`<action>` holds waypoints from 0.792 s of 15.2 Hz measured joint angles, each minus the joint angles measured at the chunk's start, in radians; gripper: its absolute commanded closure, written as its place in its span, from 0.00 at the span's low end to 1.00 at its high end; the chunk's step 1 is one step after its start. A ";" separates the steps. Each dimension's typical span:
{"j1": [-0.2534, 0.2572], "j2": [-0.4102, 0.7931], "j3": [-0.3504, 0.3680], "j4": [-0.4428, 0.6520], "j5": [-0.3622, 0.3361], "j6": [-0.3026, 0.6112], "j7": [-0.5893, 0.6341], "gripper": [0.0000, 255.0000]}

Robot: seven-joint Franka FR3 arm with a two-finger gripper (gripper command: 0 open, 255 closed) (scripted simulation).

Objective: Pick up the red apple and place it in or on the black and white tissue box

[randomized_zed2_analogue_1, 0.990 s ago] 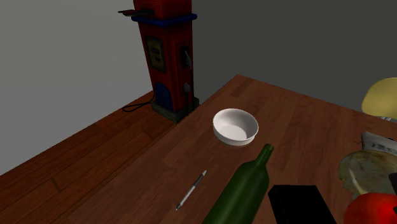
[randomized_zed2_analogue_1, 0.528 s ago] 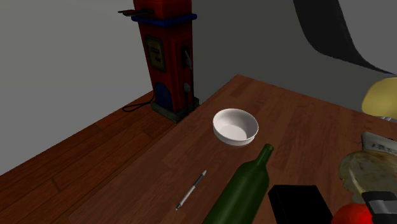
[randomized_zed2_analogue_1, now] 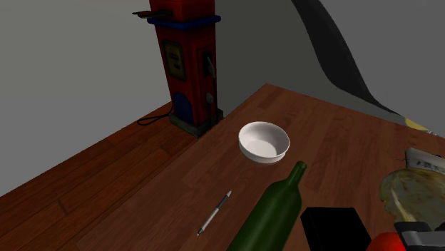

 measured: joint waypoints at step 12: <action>0.001 -0.045 0.006 0.065 -0.018 -0.106 0.015 0.00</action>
